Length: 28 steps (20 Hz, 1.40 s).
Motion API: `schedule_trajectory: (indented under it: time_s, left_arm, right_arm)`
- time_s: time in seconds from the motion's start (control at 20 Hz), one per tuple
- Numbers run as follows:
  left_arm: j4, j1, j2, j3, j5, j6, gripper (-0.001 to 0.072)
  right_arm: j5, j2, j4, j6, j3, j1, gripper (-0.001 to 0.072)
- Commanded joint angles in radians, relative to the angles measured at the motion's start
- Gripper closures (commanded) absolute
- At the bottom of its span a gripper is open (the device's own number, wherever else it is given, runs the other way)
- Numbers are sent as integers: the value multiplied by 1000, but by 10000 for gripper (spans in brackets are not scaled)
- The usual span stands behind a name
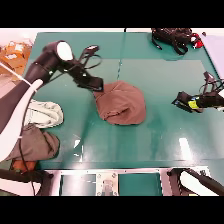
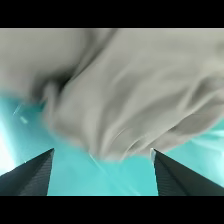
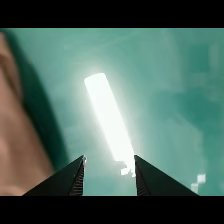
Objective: Fold the shirts.
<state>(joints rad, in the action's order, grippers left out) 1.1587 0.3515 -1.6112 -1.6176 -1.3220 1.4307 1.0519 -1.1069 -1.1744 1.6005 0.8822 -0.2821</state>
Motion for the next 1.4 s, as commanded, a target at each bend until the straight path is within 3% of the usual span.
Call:
schedule_trajectory:
  time_s: [0.0,0.25,0.45,0.5,0.55,0.6,0.85,0.9,0.95,1.0,1.1,1.35]
  left_arm:
    - [-117,-93,-2,157,-9,11,-9]
    - [-391,-45,-32,439,333,-130,-8]
    - [-590,-16,-94,447,387,-226,14]
    - [-619,-16,-95,447,373,-249,215]
    - [-616,-24,-92,442,350,-275,486]
    - [-611,-44,-92,428,303,-313,687]
    - [-523,-224,-92,369,80,-283,683]
    - [-481,-244,-92,370,56,-266,483]
    - [-426,-254,-92,370,45,-220,131]
    - [-380,-260,-92,371,50,-184,72]
    - [-371,-257,-93,399,97,-181,72]
    - [-515,-138,-100,512,308,-198,71]
  right_arm:
    - [-63,-137,255,-169,1,2,338]
    - [-92,-341,465,-341,1,31,338]
    - [-108,-388,513,-383,1,53,338]
    - [-114,-388,513,-383,3,52,338]
    - [-114,-388,512,-383,8,50,338]
    - [-113,-388,513,-388,13,49,338]
    - [-105,-388,512,-390,26,50,338]
    - [-106,-388,512,-390,26,50,337]
    - [-111,-388,512,-390,26,50,325]
    - [-119,-388,512,-390,26,50,267]
    - [-133,-388,513,-390,26,50,261]
    - [-174,-388,513,-390,26,65,261]
